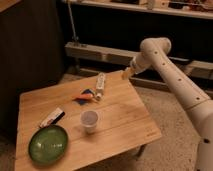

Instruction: Stand the bottle upright

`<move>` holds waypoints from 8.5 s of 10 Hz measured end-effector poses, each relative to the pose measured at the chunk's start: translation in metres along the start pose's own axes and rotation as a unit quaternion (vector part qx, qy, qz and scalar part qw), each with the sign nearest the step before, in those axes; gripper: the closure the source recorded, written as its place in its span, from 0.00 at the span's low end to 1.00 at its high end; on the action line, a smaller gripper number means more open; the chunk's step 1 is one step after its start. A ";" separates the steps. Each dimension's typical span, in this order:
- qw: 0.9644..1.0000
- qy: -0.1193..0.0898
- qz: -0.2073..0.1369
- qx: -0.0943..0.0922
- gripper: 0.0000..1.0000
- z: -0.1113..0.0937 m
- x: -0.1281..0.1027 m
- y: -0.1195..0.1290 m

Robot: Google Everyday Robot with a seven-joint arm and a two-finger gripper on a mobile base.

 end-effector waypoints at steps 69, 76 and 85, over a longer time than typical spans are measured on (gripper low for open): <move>0.979 -0.144 0.127 -0.067 0.38 0.214 0.049 -0.111; 0.983 -0.141 0.105 -0.052 0.82 0.212 0.040 -0.115; 0.992 -0.104 0.054 0.039 1.00 0.040 -0.081 -0.075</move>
